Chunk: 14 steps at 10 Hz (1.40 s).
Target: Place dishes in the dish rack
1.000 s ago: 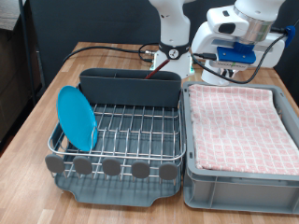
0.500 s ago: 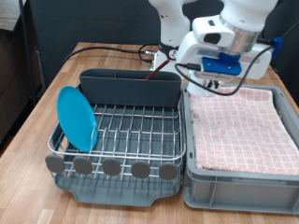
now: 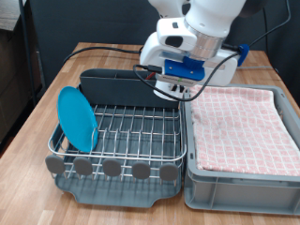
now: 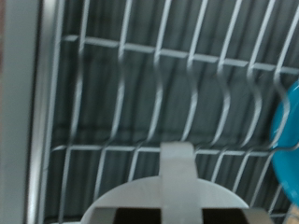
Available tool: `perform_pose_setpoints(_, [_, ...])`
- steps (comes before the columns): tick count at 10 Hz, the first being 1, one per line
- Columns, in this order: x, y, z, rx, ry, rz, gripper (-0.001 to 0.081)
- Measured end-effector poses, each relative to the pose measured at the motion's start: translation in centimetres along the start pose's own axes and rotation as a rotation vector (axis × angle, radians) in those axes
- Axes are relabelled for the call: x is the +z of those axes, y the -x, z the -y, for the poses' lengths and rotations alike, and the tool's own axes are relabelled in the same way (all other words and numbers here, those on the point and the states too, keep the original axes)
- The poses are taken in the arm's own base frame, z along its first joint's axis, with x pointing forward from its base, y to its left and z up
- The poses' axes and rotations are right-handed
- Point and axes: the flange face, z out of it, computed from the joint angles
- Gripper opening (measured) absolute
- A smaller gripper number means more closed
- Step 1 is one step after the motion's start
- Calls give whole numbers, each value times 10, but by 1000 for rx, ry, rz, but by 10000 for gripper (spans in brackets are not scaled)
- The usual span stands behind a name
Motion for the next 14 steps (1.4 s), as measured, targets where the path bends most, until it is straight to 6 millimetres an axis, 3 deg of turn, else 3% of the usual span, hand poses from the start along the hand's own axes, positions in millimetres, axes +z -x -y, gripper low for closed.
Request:
perform_pose_setpoints(2, [-8,-24,-3,-25,-26,-46,71])
perform_pose_setpoints(5, [-17,-43,14,-3,-121,-43,71])
perform_pose_setpoints(10, [-38,-51,65,46,-125,-58,71])
perform_pose_setpoints(12, [-37,-52,70,59,-176,-71,71])
perform_pose_setpoints(14, [-36,-45,87,72,-256,-74,71])
